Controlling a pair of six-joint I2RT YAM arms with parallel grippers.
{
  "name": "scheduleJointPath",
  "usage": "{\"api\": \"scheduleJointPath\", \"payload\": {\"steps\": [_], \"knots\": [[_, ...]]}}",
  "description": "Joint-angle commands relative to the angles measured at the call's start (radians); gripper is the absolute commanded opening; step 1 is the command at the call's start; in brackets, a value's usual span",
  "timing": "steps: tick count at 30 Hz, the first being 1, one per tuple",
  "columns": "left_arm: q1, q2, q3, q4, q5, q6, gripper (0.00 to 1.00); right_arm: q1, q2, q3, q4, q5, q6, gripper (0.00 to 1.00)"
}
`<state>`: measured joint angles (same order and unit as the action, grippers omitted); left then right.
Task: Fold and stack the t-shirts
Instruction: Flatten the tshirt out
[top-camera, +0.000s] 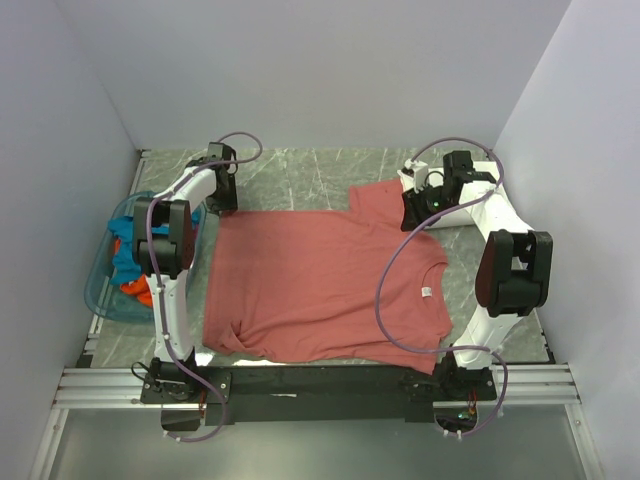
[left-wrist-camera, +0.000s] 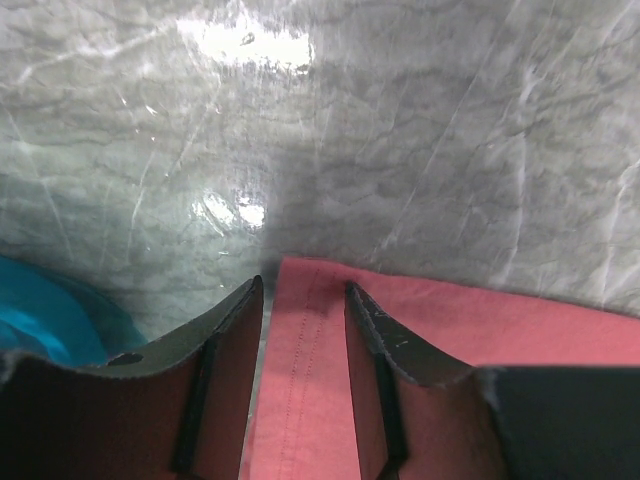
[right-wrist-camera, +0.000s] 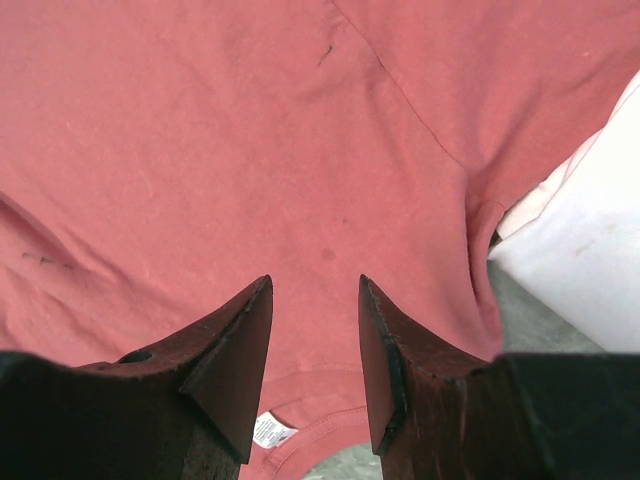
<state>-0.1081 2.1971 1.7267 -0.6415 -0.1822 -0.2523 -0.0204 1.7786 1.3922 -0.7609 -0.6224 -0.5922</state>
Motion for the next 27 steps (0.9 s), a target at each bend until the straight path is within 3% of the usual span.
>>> {"api": "scheduleJointPath", "payload": {"steps": [1, 7, 10, 17, 24, 27], "knots": [[0.012, 0.012, 0.011, -0.026, 0.032, 0.005, 0.44, 0.0, -0.021, 0.038, -0.005, -0.022, 0.002, 0.47], [0.021, 0.032, -0.004, -0.04, 0.049, -0.001, 0.41, -0.003, -0.025, 0.039, -0.003, -0.025, 0.002, 0.47], [0.024, 0.049, -0.009, -0.043, 0.067, -0.004, 0.33, -0.001, -0.019, 0.047, -0.009, -0.03, 0.003, 0.47], [0.024, 0.044, -0.006, -0.021, 0.086, -0.004, 0.0, 0.004, -0.004, 0.068, -0.023, -0.007, -0.015, 0.47], [0.024, -0.192, -0.14, 0.089, 0.046, -0.038, 0.0, 0.051, 0.099, 0.215, 0.044, 0.081, 0.078, 0.47], [0.024, -0.295, -0.225, 0.138, 0.056, -0.051, 0.0, 0.091, 0.185, 0.319, 0.08, 0.194, 0.155, 0.47]]}}
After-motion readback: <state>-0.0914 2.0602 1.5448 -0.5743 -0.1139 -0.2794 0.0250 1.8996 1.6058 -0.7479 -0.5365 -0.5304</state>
